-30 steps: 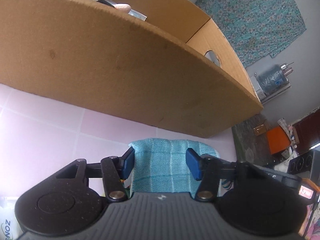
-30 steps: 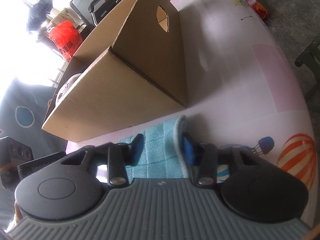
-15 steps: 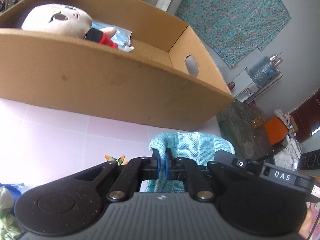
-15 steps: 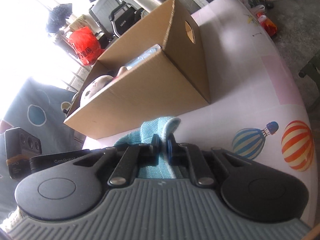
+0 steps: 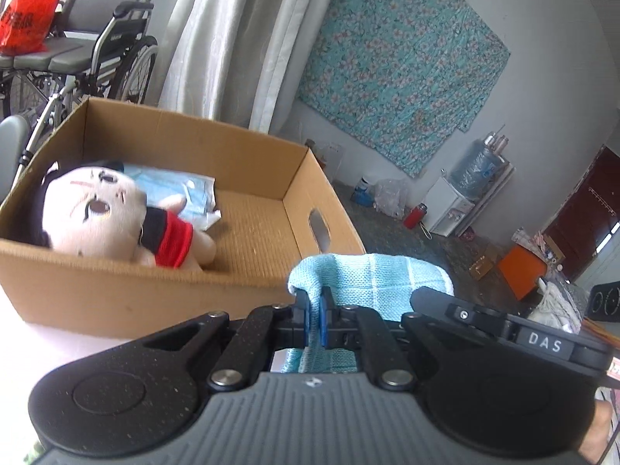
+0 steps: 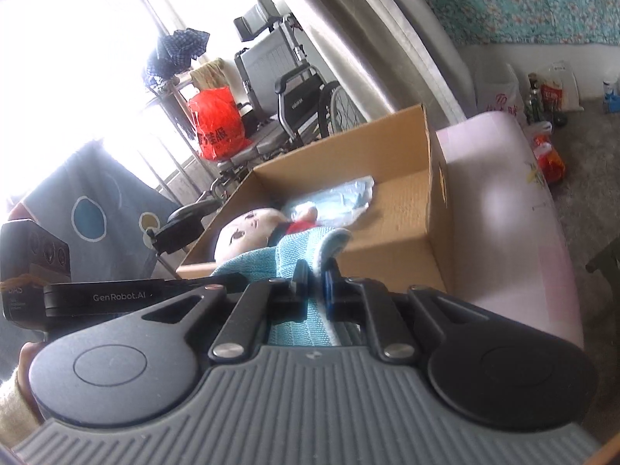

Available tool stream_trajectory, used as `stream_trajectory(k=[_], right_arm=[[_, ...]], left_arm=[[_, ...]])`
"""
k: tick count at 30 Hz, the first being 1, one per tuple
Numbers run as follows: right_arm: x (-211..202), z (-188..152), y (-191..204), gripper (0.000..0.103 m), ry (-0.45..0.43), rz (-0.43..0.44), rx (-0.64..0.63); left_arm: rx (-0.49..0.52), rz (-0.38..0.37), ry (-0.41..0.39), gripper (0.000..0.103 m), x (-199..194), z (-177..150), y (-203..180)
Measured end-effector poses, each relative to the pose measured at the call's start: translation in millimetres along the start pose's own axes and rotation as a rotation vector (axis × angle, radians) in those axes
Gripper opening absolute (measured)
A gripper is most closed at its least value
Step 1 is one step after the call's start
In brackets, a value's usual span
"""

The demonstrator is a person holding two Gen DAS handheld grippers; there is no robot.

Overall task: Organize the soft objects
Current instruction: 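Carry the towel with both grippers and lower it into the box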

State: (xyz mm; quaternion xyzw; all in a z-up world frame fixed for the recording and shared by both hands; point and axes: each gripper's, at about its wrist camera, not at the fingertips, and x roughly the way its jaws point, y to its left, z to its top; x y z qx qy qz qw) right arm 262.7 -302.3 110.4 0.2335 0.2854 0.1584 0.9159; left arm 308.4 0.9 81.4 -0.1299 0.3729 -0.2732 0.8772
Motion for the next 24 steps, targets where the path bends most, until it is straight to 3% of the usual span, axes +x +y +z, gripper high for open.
stream_trajectory(k=[6, 10, 14, 16, 18, 20, 24], right_arm=[[35.0, 67.7, 11.4, 0.007, -0.026, -0.038, -0.078], [94.1, 120.3, 6.3, 0.007, -0.003, -0.107, -0.117], [179.7, 148.9, 4.0, 0.007, 0.098, -0.246, -0.251], [222.9, 156.8, 0.9, 0.007, 0.166, -0.304, -0.299], [264.3, 163.3, -5.9, 0.007, 0.254, -0.368, -0.316], [301.6, 163.7, -14.4, 0.007, 0.32, -0.438, -0.337], [352.4, 159.0, -27.2, 0.007, 0.378, -0.515, -0.352]], left_arm=[[-0.012, 0.038, -0.046, 0.005, 43.4, 75.8, 6.4], [0.015, 0.085, -0.029, 0.005, 95.2, 116.7, 17.4], [-0.06, 0.134, 0.062, 0.006, 158.9, 150.4, 41.2], [-0.044, 0.176, 0.094, 0.006, 191.7, 162.8, 53.6], [-0.039, 0.227, 0.146, 0.006, 220.0, 171.0, 65.2], [-0.056, 0.225, 0.198, 0.006, 245.9, 174.7, 79.1], [-0.062, 0.262, 0.237, 0.006, 283.2, 174.8, 97.8]])
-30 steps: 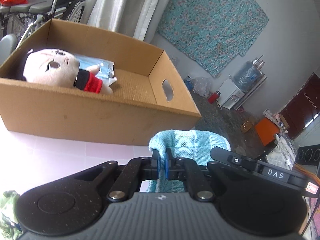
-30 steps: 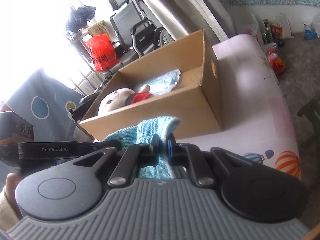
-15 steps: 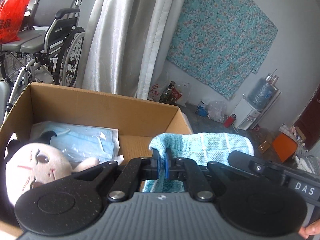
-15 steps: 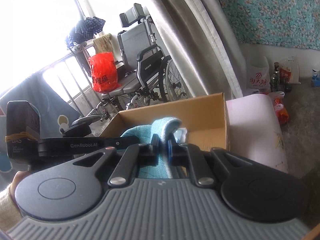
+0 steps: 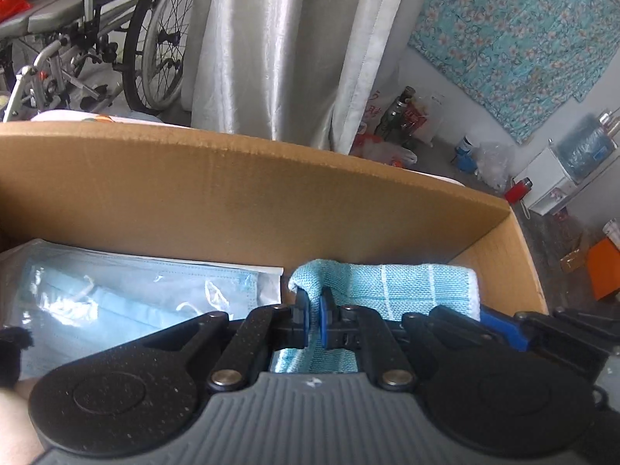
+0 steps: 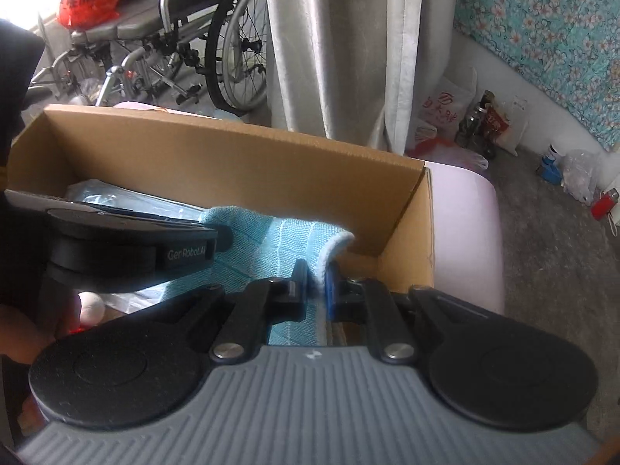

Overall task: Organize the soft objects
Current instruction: 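Carry the towel with both grippers and lower it into the box, then open both grippers to release the towel onto the masks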

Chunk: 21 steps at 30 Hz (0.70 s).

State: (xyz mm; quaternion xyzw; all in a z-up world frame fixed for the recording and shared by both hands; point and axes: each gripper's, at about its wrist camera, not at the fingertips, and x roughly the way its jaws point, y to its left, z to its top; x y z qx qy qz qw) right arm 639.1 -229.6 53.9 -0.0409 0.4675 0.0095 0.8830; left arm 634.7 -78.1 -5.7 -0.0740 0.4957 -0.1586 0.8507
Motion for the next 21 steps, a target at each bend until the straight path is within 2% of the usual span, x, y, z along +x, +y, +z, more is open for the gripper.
stream_trajectory(k=[2, 5, 6, 7, 9, 11, 13, 14, 15, 19, 21], right_arm=[[17.9, 3.5, 4.7, 0.007, 0.014, -0.047, -0.012], [39.8, 4.4, 8.2, 0.006, 0.041, -0.074, -0.018], [44.3, 2.4, 8.8, 0.006, 0.044, -0.089, -0.017], [49.4, 2.1, 11.7, 0.007, 0.051, -0.103, -0.025], [61.7, -1.8, 19.3, 0.01, 0.073, -0.131, -0.068], [70.8, -7.0, 26.8, 0.018, 0.099, -0.148, -0.1], [72.5, -8.8, 25.3, 0.019, 0.082, -0.133, -0.048], [72.4, -8.8, 23.7, 0.019, 0.061, -0.125, -0.013], [71.2, -9.2, 21.5, 0.019, 0.048, -0.12, 0.017], [64.7, -16.2, 11.4, 0.018, -0.011, -0.099, 0.122], [67.6, -19.0, 5.6, 0.017, -0.005, -0.094, 0.164]], left_arm=[[-0.032, -0.026, 0.011, 0.006, 10.8, 3.9, 4.2], [-0.065, -0.008, 0.029, 0.009, 24.1, 6.1, 12.1], [-0.074, -0.012, 0.029, 0.019, 25.8, 6.2, 14.6], [-0.073, -0.013, 0.022, 0.025, 27.4, 5.8, 17.7], [-0.075, 0.024, 0.028, 0.03, 29.5, 4.0, 22.3], [-0.104, -0.009, 0.021, 0.033, 24.9, 2.4, 28.1], [-0.154, -0.045, -0.009, 0.027, 15.2, 1.8, 35.1], [-0.176, -0.056, -0.033, 0.01, 9.9, 2.7, 37.6], [-0.193, -0.062, -0.049, 0.001, 5.1, 3.2, 39.4], [-0.27, -0.133, -0.024, 0.0, 9.1, 6.0, 49.3], [-0.316, -0.156, -0.002, 0.0, 17.3, 3.5, 52.4]])
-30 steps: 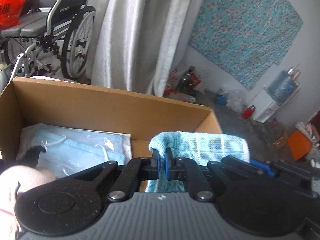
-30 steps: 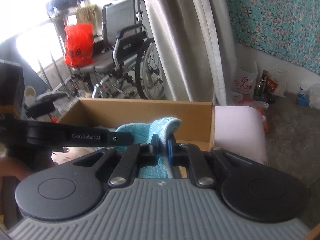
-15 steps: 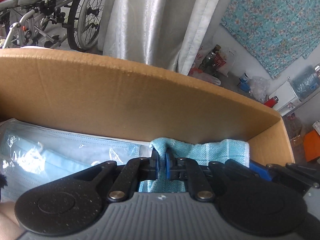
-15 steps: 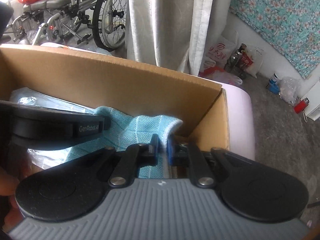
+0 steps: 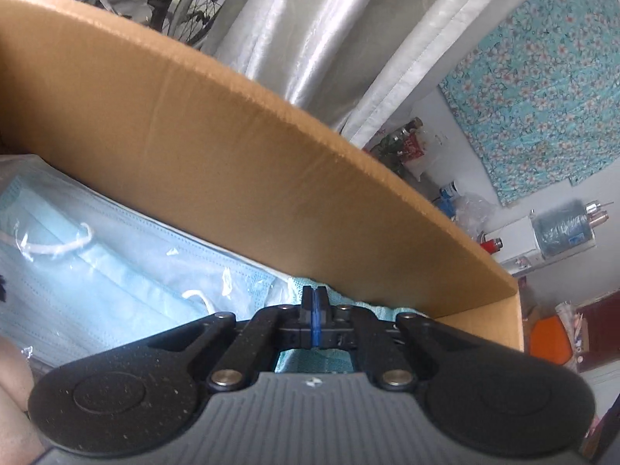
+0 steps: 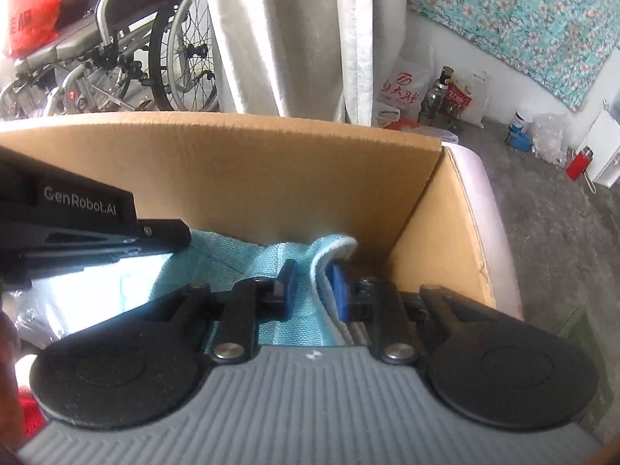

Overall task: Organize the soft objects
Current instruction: 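Open both grippers to release the towel onto the masks, then move both tools over the bag of wooden cotton swabs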

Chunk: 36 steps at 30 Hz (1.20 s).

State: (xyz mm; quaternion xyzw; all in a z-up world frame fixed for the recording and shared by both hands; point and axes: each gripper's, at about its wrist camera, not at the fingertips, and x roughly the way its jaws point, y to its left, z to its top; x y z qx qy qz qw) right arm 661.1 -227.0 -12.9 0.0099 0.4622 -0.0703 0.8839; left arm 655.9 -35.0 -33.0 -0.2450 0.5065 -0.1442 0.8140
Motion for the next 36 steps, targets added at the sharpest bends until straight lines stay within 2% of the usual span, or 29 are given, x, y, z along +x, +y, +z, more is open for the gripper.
stream_trajectory(k=[2, 4, 6, 10, 12, 14, 16, 20, 26, 28, 31, 36], right_arm=[[5.3, -3.8, 4.7, 0.017, 0.024, -0.039, -0.045], [14.7, -7.2, 13.2, 0.017, 0.072, -0.084, -0.137], [18.4, -13.5, 18.0, 0.017, 0.066, -0.108, -0.198], [18.9, -14.9, 19.2, 0.017, 0.071, -0.108, -0.216], [14.7, -8.0, 17.8, 0.019, 0.098, -0.101, -0.176], [0.5, -0.4, 11.2, 0.028, 0.085, -0.045, -0.104], [-21.9, 4.5, 2.5, 0.033, 0.045, 0.007, -0.052], [-76.4, 12.7, -12.1, 0.033, -0.02, 0.017, -0.036], [-192.9, 1.3, -61.0, 0.033, -0.149, 0.078, -0.018], [-234.4, -15.5, -84.0, 0.033, -0.2, 0.098, -0.005], [-296.9, -58.3, -123.5, 0.033, -0.254, 0.148, 0.031], [-364.6, -159.4, -171.6, 0.033, -0.24, 0.275, 0.091]], left_arm=[[0.011, 0.013, 0.03, 0.0, 8.4, -1.9, -0.2], [0.065, 0.088, 0.037, 0.001, 15.2, -3.5, -3.4], [0.1, 0.179, 0.01, 0.003, 16.1, -5.0, -3.5], [0.079, 0.181, 0.01, 0.004, 13.3, -3.0, -1.2], [0.064, 0.171, -0.007, 0.005, 4.2, -2.9, -1.6], [0.057, 0.144, -0.039, 0.005, -8.0, -4.4, -1.5], [0.064, 0.146, -0.059, 0.005, -20.2, -4.1, -7.1], [0.037, 0.13, -0.084, 0.005, -57.2, -7.7, -12.8], [0.079, 0.058, -0.118, 0.009, -131.0, -23.6, -31.5], [0.114, 0.014, -0.102, 0.009, -159.4, -37.0, -38.5], [0.19, -0.007, -0.073, 0.013, -199.3, -66.7, -48.0], [0.294, -0.061, 0.003, 0.02, -256.5, -145.7, -55.1]])
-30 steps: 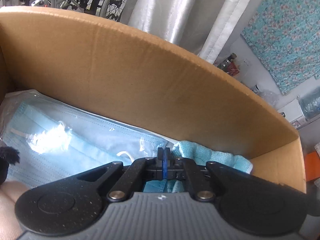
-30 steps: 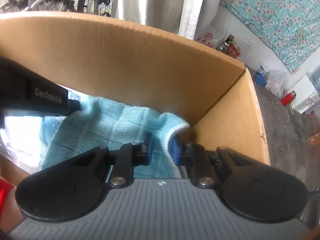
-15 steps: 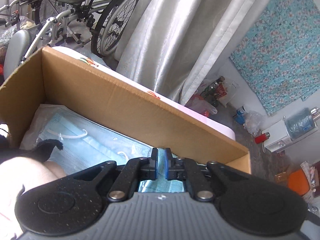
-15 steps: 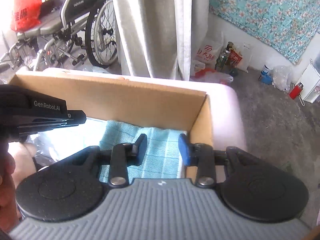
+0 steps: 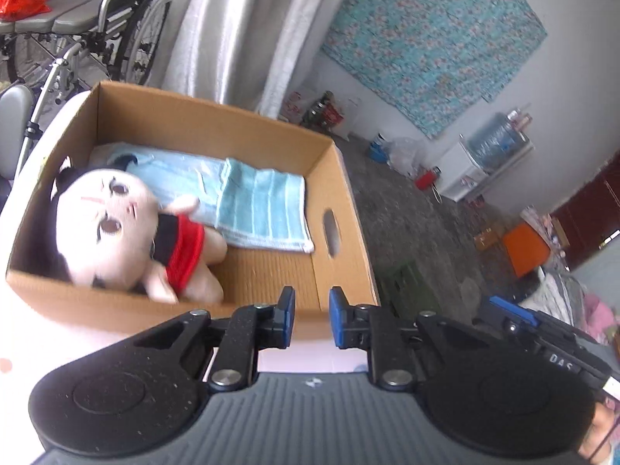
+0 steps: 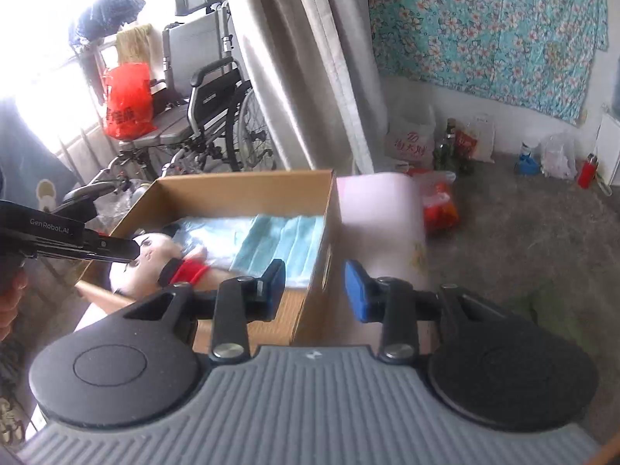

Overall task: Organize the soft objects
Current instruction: 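Move both tools over the bag of wooden cotton swabs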

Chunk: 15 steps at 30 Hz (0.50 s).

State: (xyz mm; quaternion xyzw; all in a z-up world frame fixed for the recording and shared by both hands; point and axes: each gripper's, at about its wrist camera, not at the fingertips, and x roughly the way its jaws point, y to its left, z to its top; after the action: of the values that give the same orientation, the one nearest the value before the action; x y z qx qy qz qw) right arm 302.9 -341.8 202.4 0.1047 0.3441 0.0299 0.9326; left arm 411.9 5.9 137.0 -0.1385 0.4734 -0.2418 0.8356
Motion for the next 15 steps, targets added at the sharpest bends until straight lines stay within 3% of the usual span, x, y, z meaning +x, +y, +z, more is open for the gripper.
stream_trajectory(k=[4, 8, 11, 13, 15], right_arm=[[-36.1, -77.3, -14.3, 0.033, 0.063, 0.049, 0.016], [-28.1, -146.5, -21.9, 0.034, 0.163, 0.081, 0.081], [-15.8, -193.9, -24.0, 0.034, 0.253, 0.107, 0.152], [-14.3, -214.6, -24.1, 0.035, 0.281, 0.113, 0.187], [-12.3, -230.7, -27.0, 0.039, 0.296, 0.144, 0.238]], left_arm=[[0.072, -0.035, 0.077, 0.025, -10.1, -72.2, -13.0], [0.168, -0.003, 0.186, 0.025, 12.3, -143.0, -19.4], [0.11, 0.006, 0.282, 0.025, 35.8, -185.7, -8.7], [0.118, 0.031, 0.294, 0.027, 43.9, -204.7, -6.3], [0.155, 0.046, 0.309, 0.049, 50.2, -216.9, -7.1]])
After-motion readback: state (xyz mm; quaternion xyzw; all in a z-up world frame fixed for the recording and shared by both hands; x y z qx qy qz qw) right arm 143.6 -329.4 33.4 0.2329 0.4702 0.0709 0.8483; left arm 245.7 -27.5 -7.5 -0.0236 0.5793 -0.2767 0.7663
